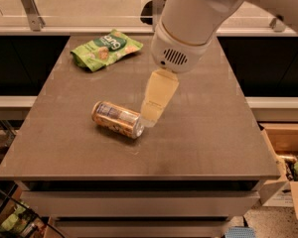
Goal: Place orange can upright
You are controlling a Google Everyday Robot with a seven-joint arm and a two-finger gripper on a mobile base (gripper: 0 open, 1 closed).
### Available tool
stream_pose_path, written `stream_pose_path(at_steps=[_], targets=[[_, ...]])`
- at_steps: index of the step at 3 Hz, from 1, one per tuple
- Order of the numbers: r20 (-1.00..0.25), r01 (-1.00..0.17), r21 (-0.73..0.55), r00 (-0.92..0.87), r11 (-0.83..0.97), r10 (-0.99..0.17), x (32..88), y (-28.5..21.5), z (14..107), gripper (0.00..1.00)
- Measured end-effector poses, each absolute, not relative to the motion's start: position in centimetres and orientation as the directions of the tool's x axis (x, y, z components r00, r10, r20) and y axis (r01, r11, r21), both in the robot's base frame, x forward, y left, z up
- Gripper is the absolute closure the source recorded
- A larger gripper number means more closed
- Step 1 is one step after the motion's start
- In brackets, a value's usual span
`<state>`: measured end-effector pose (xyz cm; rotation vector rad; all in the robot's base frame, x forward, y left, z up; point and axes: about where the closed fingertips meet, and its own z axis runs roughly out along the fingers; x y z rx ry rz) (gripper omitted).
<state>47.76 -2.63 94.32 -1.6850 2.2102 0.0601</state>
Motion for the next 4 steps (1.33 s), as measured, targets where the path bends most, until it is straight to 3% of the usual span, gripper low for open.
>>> stream_pose_path(at_steps=[4], targets=[[-0.293, -0.906, -0.136, -0.349, 0.401, -0.89, 49.2, 1.3, 91.6, 0.0]])
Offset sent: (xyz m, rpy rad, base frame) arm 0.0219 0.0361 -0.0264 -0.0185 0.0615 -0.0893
